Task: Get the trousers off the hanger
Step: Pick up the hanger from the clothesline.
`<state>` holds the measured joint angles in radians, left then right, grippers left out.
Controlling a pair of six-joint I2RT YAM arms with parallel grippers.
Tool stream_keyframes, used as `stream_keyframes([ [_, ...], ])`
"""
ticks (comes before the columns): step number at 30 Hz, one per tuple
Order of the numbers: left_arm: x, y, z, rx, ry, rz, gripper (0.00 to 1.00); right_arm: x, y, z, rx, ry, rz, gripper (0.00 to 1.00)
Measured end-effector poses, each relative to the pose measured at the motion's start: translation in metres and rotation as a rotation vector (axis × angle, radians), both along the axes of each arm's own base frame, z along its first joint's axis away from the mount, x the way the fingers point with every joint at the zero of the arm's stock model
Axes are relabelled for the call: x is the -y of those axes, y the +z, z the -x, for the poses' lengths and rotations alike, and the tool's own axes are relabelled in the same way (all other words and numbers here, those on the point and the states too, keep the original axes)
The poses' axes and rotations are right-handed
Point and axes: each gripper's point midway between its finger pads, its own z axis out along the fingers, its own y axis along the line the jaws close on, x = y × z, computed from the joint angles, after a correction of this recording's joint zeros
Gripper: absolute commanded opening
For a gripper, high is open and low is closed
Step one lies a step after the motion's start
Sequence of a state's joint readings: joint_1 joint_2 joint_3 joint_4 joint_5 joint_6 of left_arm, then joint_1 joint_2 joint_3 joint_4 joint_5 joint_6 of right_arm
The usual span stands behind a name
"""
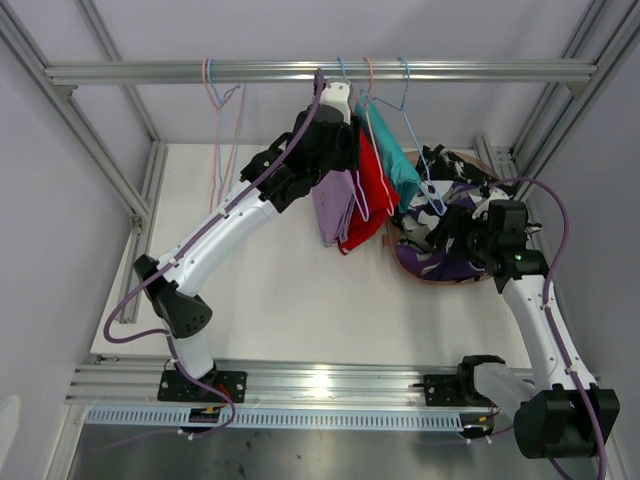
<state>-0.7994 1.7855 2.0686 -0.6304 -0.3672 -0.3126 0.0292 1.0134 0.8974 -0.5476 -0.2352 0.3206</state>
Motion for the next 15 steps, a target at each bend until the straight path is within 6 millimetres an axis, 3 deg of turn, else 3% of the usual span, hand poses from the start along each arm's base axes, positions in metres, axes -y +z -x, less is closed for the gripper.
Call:
stream_keyframes([
  [4,0.0,-0.005,-0.006,-0.014,0.01,0.005,0.33,-0.001,0.0,0.0,0.0,0.003,0.0,0.9],
  [12,-0.007,-0.008,-0.02,-0.047,0.017,0.088,0.31,-0.003,0.0,0.001,0.0,0.009,0.001,0.91],
  [15,-0.006,-0.018,-0.016,-0.083,-0.012,0.145,0.31,-0.004,0.0,0.001,0.0,0.015,0.001,0.91],
])
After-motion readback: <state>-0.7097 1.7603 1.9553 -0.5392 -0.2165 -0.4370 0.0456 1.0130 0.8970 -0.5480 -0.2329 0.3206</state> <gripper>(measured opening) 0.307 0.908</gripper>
